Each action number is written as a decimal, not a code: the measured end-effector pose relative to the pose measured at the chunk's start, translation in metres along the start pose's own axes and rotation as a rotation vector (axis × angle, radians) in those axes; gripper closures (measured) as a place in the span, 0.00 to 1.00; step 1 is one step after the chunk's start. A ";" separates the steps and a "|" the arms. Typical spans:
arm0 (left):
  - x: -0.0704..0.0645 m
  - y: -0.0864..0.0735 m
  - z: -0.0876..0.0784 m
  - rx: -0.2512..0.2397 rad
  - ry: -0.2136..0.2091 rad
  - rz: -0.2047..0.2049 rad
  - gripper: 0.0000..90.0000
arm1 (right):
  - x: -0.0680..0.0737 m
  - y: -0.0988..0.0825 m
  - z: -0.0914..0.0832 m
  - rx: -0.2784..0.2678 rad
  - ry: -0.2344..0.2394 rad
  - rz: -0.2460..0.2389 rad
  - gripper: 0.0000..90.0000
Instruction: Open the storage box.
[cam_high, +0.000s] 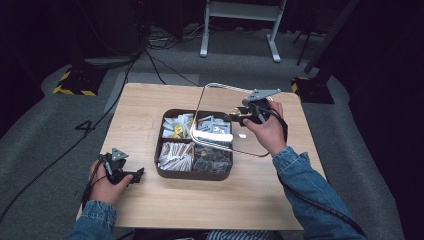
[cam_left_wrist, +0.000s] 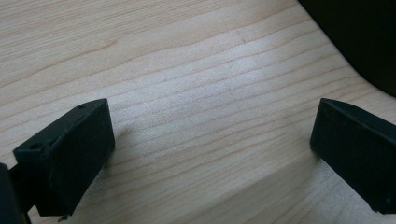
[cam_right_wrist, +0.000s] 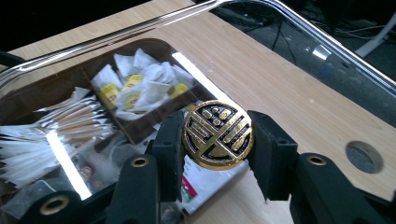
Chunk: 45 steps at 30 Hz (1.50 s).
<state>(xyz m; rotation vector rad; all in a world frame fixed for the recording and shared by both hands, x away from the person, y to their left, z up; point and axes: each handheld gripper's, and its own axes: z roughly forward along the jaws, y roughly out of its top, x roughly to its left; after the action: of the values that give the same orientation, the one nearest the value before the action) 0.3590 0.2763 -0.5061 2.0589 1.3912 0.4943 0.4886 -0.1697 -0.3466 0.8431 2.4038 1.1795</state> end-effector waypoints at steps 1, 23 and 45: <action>0.000 0.000 0.000 0.000 0.001 -0.001 0.00 | -0.003 -0.001 -0.002 0.000 -0.003 0.004 0.65; -0.001 -0.001 0.000 -0.005 0.006 -0.006 0.01 | -0.076 -0.050 -0.032 0.034 -0.137 0.076 0.65; -0.001 -0.001 0.000 -0.005 0.006 -0.006 0.01 | -0.118 -0.110 -0.023 0.111 -0.228 0.188 0.65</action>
<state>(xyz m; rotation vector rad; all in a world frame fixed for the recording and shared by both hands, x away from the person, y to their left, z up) 0.3574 0.2755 -0.5065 2.0501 1.3981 0.5019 0.5277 -0.3117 -0.4169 1.1926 2.2582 0.9599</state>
